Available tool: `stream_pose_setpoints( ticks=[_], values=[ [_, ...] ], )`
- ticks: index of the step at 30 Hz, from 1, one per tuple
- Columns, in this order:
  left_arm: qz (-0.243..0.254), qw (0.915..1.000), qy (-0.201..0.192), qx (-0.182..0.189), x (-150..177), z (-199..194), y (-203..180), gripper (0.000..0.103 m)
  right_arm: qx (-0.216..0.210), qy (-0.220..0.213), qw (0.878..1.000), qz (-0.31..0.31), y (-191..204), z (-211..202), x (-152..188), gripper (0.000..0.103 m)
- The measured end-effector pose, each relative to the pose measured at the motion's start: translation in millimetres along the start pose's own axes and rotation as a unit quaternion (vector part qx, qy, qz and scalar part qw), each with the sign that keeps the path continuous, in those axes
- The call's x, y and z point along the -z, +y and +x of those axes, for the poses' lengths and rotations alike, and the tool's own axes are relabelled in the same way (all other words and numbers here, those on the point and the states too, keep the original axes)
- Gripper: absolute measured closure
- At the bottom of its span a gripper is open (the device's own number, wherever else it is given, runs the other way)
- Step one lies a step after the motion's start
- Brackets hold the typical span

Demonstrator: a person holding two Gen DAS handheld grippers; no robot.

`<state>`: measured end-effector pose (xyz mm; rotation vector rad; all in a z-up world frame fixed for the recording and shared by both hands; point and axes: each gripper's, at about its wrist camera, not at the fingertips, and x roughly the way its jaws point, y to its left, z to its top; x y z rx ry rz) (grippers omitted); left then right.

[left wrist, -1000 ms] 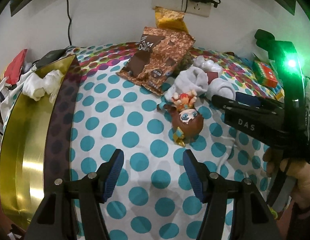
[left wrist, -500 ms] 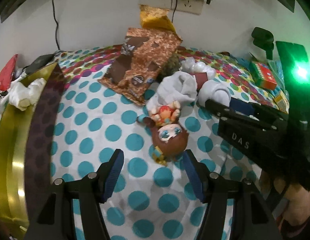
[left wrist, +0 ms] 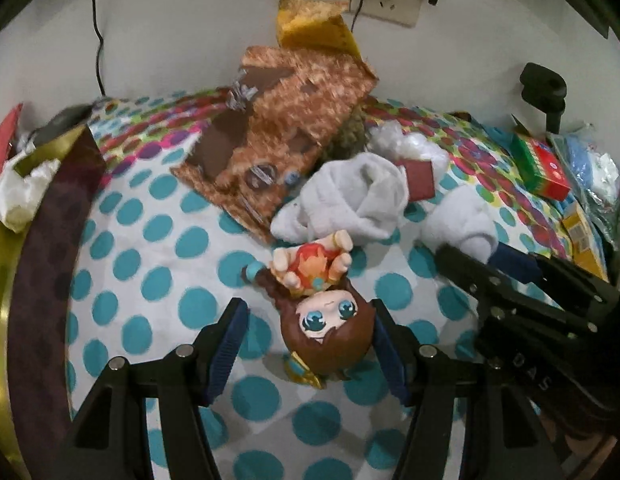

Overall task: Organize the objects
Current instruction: 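Grasp the white sock ball with the right tool while the left tool reaches the doll figurine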

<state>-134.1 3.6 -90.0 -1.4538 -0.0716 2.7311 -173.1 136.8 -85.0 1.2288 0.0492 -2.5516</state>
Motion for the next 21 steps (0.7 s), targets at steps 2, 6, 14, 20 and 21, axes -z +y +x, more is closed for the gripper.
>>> stream_pose_setpoints(
  ticks=[2, 6, 14, 20, 21],
  values=[
    [-0.002, 0.9999, -0.010, 0.000, 0.6, -0.5, 7.4, 0.040, 0.003, 0.001, 1.000, -0.004, 1.5, 0.1, 0.2, 0.065],
    [-0.015, 0.9997, -0.013, 0.011, 3.5, -1.9, 21.0, 0.048, 0.000, 0.003, 1.000, -0.003, 0.8, 0.8, 0.1, 0.062],
    [0.003, 0.9993, -0.034, -0.016, 10.0, -2.7, 21.0, 0.055, 0.016, 0.009, 1.000, -0.024, 8.8, 3.3, 1.1, 0.055],
    [0.009, 0.9992, -0.036, -0.015, 8.7, 0.1, 24.8, 0.048, 0.036, 0.024, 0.998, -0.054, 21.1, 9.7, 1.7, 0.030],
    [0.011, 0.9992, -0.036, -0.016, 8.8, 0.1, 24.8, 0.048, 0.033, 0.024, 0.998, -0.051, 20.0, 9.6, 1.5, 0.030]
  ],
)
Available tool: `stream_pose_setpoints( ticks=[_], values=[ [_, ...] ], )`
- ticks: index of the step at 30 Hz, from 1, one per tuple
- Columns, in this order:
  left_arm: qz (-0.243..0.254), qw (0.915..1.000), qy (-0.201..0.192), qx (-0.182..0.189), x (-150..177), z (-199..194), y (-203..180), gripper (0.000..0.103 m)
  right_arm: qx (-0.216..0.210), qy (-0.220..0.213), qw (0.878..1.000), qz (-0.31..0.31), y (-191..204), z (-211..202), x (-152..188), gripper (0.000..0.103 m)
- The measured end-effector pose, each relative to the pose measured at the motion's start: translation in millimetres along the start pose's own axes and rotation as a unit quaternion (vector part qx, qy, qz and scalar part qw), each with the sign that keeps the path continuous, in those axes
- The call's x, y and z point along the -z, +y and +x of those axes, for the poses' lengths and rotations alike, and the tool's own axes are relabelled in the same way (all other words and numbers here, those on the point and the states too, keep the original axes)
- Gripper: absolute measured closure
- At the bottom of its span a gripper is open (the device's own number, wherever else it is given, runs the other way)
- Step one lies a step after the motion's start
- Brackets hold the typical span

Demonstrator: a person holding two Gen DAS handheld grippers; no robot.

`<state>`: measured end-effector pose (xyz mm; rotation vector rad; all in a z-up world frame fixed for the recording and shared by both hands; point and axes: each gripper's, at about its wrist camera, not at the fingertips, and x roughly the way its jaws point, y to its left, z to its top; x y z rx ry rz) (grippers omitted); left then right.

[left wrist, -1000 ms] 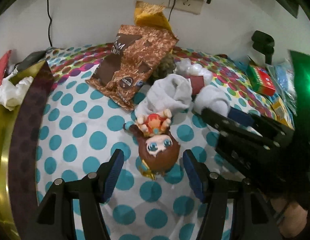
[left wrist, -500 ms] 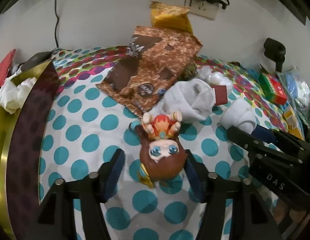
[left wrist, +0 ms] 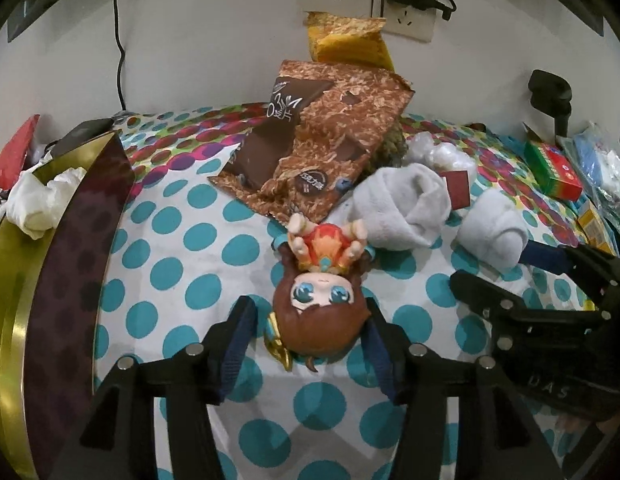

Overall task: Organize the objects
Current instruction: 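Grasp the white sock ball with the right tool while the left tool reaches the doll figurine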

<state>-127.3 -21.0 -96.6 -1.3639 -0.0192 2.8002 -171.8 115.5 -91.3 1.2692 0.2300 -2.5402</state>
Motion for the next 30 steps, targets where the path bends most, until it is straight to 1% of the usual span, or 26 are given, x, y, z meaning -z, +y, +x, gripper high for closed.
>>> stream_pose_setpoints(
  ticks=[1, 2, 3, 4, 5, 6, 7, 8, 17, 18, 19, 20, 21, 22, 23, 24, 25, 27, 30],
  values=[
    [0.003, 1.0000, 0.000, -0.003, 0.2, 0.1, -1.3, 0.047, -0.003, 0.000, 1.000, 0.003, -1.0, -0.2, 0.2, 0.029],
    [0.006, 0.9999, 0.001, -0.010, 0.1, 0.4, -2.5, 0.037, -0.002, 0.000, 1.000, 0.002, -0.6, 0.0, 0.2, 0.029],
    [-0.002, 0.9996, 0.003, -0.029, -0.3, 1.6, -0.6, 0.028, 0.004, 0.001, 1.000, 0.001, -1.9, 0.1, 0.2, 0.028],
    [-0.018, 0.9991, 0.009, -0.038, -1.0, 3.8, 5.4, 0.013, 0.005, 0.002, 1.000, 0.006, -6.0, 0.1, 0.2, 0.027],
    [-0.043, 0.9984, 0.016, -0.033, -1.2, 6.5, 14.2, 0.010, 0.009, 0.006, 1.000, 0.010, -7.5, 1.2, 0.1, 0.017],
    [-0.046, 0.9983, 0.013, -0.035, -1.7, 6.1, 16.5, 0.010, 0.014, 0.012, 1.000, 0.015, -9.1, 3.5, -0.2, 0.005],
    [-0.043, 0.9981, 0.014, -0.042, -1.9, 6.5, 15.5, 0.010, 0.016, 0.017, 0.999, 0.023, -12.5, 5.3, -0.3, 0.001],
    [-0.044, 0.9979, 0.015, -0.045, -1.9, 6.7, 14.6, 0.009, 0.016, 0.017, 0.999, 0.025, -14.5, 5.3, -0.2, 0.000],
    [-0.046, 0.9978, 0.014, -0.046, -1.9, 7.1, 14.3, 0.009, 0.019, 0.017, 0.999, 0.024, -13.3, 4.1, 1.6, 0.000],
    [-0.045, 0.9977, 0.015, -0.047, -1.7, 7.0, 14.6, 0.009, 0.017, 0.016, 0.999, 0.024, -13.6, 4.4, 1.0, 0.004],
    [-0.045, 0.9978, 0.014, -0.047, -1.6, 7.2, 15.4, 0.010, 0.021, 0.006, 0.999, 0.029, -16.5, 0.5, 1.5, 0.011],
    [-0.045, 0.9978, 0.013, -0.048, -1.6, 7.1, 14.7, 0.010, 0.018, -0.005, 0.999, 0.031, -16.5, -4.0, 2.0, 0.040],
    [-0.043, 0.9978, 0.012, -0.048, -0.3, 5.8, 17.1, 0.011, 0.009, -0.013, 0.999, 0.031, -17.2, -7.2, 2.5, 0.065],
    [-0.040, 0.9981, 0.009, -0.046, -0.2, 4.7, 15.6, 0.017, 0.005, -0.016, 0.999, 0.030, -17.5, -8.1, 2.7, 0.065],
    [-0.036, 0.9984, 0.004, -0.045, 0.1, 3.2, 14.3, 0.035, 0.005, -0.012, 1.000, 0.028, -18.0, -6.9, 2.7, 0.064],
    [-0.026, 0.9986, -0.003, -0.045, 0.5, 0.1, 10.8, 0.046, 0.007, -0.014, 1.000, 0.027, -18.0, -7.7, 2.9, 0.067],
    [-0.016, 0.9986, -0.007, -0.051, 0.4, -1.0, 7.1, 0.053, 0.012, -0.017, 0.999, 0.026, -18.3, -9.4, 3.1, 0.070],
    [-0.004, 0.9979, -0.008, -0.064, 0.2, -1.0, 1.9, 0.053, 0.013, -0.024, 0.999, 0.022, -15.3, -11.6, 3.2, 0.077],
    [-0.017, 0.9987, -0.006, -0.048, -0.8, -0.2, 7.4, 0.053, 0.025, -0.043, 0.999, 0.016, -3.1, -16.6, 2.7, 0.082]
  ],
)
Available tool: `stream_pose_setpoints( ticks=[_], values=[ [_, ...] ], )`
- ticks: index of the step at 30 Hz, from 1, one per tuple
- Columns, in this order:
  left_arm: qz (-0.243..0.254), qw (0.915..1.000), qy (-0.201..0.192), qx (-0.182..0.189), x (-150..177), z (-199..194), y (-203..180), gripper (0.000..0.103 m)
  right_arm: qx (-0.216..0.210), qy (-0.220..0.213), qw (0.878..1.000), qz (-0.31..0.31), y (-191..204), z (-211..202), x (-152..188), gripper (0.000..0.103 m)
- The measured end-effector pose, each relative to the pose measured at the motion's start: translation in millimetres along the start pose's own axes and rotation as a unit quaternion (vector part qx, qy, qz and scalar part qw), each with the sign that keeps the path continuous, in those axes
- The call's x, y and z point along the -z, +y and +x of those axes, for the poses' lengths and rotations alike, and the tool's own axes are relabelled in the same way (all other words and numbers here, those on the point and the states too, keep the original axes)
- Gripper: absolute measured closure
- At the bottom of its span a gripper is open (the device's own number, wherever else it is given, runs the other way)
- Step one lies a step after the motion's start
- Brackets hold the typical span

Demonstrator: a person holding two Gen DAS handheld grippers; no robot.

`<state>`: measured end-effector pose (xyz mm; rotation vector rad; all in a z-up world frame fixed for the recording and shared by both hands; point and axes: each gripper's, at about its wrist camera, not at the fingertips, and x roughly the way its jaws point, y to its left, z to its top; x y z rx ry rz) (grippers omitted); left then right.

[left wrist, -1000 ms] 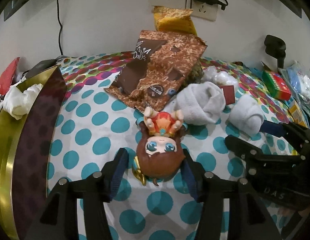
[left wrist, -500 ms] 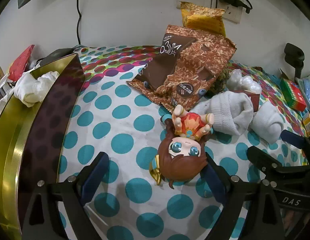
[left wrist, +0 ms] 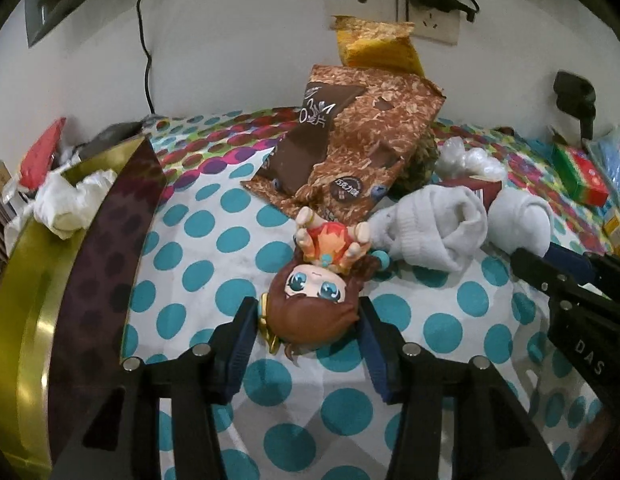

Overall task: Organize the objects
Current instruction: 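Grasp the white sock ball with the right tool while the left tool reaches the doll figurine, then close the left tool on the doll figurine and lift it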

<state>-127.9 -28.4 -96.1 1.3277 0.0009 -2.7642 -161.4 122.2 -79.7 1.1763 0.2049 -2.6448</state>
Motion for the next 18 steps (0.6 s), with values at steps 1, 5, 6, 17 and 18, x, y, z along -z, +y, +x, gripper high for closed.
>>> stream_pose_setpoints(
  ticks=[1, 5, 6, 17, 18],
  values=[
    [-0.005, 1.0000, 0.001, 0.005, -0.4, 0.1, 1.7, 0.053, 0.004, -0.010, 1.000, -0.001, 2.0, -4.7, 0.8, 0.085],
    [-0.016, 0.9999, 0.000, -0.003, -1.2, -0.9, 5.5, 0.053, 0.007, -0.022, 1.000, 0.001, 1.6, -10.6, 1.0, 0.092],
    [-0.017, 0.9998, -0.001, -0.005, -0.7, -1.9, 5.4, 0.053, 0.006, -0.021, 1.000, 0.002, 0.6, -10.1, 0.6, 0.092],
    [-0.009, 0.9998, -0.011, -0.015, 1.1, -33.2, 11.3, 0.053, -0.026, -0.044, 0.998, 0.030, -11.3, -18.3, 2.6, 0.094],
    [-0.010, 0.9998, -0.012, -0.014, -0.2, -36.2, 12.5, 0.053, -0.026, -0.044, 0.998, 0.030, -11.7, -18.1, 2.6, 0.094]
  ],
)
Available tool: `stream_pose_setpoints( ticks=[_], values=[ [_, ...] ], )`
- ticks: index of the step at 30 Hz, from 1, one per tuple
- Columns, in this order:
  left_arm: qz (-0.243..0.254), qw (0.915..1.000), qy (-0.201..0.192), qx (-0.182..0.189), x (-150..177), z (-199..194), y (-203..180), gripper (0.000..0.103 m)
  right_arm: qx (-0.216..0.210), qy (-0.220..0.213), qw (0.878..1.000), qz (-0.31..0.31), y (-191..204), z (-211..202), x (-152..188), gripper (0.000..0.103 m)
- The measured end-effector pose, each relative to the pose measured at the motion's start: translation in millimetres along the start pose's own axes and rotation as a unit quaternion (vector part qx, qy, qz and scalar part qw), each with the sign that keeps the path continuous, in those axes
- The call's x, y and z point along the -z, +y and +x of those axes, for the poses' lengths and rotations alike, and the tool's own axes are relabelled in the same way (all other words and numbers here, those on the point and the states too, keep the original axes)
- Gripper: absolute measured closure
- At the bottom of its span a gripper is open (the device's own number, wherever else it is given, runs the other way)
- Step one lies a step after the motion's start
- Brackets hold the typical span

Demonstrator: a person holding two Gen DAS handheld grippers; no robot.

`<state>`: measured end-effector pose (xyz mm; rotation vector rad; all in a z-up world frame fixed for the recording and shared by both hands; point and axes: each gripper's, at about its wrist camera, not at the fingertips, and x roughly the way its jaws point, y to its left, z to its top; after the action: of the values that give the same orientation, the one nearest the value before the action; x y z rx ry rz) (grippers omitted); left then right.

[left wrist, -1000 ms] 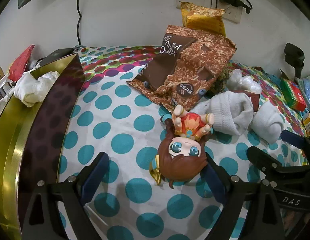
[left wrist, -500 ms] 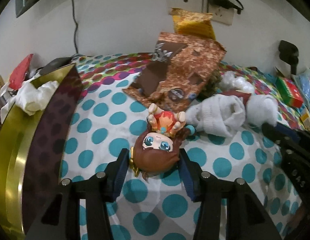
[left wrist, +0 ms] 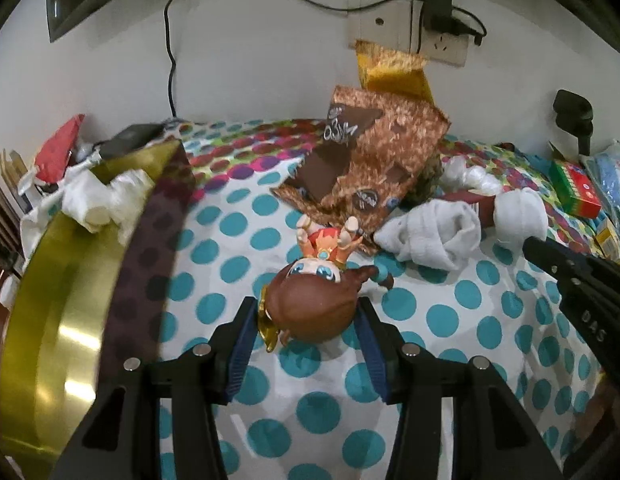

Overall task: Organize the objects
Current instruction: 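Close the left tool on the doll figurine and lift it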

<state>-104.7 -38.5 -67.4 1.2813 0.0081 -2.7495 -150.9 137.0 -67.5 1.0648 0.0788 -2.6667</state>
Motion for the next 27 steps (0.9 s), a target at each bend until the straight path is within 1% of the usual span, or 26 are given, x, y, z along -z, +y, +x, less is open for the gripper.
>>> stream_pose_setpoints(
  ticks=[5, 8, 12, 13, 14, 15, 17, 18, 20, 21, 22, 24, 25, 26, 27],
  values=[
    [-0.001, 0.9999, -0.008, 0.012, -8.4, -22.8, 9.9, 0.054, 0.008, -0.001, 1.000, 0.000, 1.0, -0.2, -0.1, 0.094],
    [-0.008, 0.9994, -0.002, 0.035, -12.4, -35.6, 21.3, 0.056, 0.009, -0.003, 1.000, 0.001, -0.4, -2.3, -0.1, 0.094],
    [-0.012, 0.9990, 0.002, 0.042, -15.4, -48.9, 35.6, 0.058, 0.008, -0.002, 1.000, 0.008, -3.2, -2.0, -0.6, 0.094],
    [-0.011, 0.9990, 0.002, 0.043, -16.4, -51.2, 38.9, 0.065, 0.008, -0.001, 1.000, 0.008, -3.5, -1.5, -0.8, 0.094],
    [-0.015, 0.9986, 0.001, 0.051, -18.2, -55.4, 44.7, 0.087, 0.009, -0.001, 1.000, 0.009, -3.4, -1.8, -0.7, 0.094],
    [-0.019, 0.9978, 0.002, 0.063, -20.3, -57.1, 49.3, 0.102, 0.010, -0.001, 1.000, 0.008, -3.4, -1.3, -0.7, 0.094],
    [-0.027, 0.9961, 0.008, 0.084, -25.9, -61.3, 57.9, 0.103, 0.008, 0.001, 1.000, 0.006, -3.1, -0.8, -0.4, 0.094],
    [-0.030, 0.9956, 0.001, 0.089, -28.2, -64.5, 62.3, 0.103, 0.009, 0.000, 1.000, 0.006, -3.1, -1.0, -0.4, 0.094],
    [-0.024, 0.9967, -0.002, 0.078, -31.7, -66.4, 65.8, 0.103, 0.007, 0.002, 1.000, 0.007, -3.4, -0.8, -0.1, 0.094],
    [-0.018, 0.9964, 0.003, 0.082, -32.6, -65.3, 66.4, 0.103, 0.007, 0.002, 1.000, 0.010, -3.7, -1.7, 0.1, 0.094],
    [-0.020, 0.9968, 0.004, 0.078, -32.0, -64.8, 67.5, 0.101, 0.006, 0.002, 1.000, 0.012, -4.4, -1.4, -0.4, 0.094],
    [-0.021, 0.9976, 0.015, 0.064, -29.2, -59.8, 66.8, 0.079, 0.004, 0.003, 1.000, 0.016, -5.4, -1.0, -0.7, 0.094],
    [-0.022, 0.9981, 0.018, 0.055, -26.8, -56.3, 65.3, 0.060, 0.003, 0.004, 1.000, 0.017, -5.7, -1.5, -0.4, 0.094],
    [-0.026, 0.9984, 0.017, 0.047, -24.7, -53.6, 65.0, 0.051, 0.001, 0.004, 1.000, 0.018, -6.0, -1.3, -0.4, 0.094],
    [-0.023, 0.9985, 0.019, 0.045, -21.5, -50.4, 61.9, 0.051, 0.000, 0.004, 1.000, 0.019, -6.7, -0.5, -0.8, 0.094]
  ],
)
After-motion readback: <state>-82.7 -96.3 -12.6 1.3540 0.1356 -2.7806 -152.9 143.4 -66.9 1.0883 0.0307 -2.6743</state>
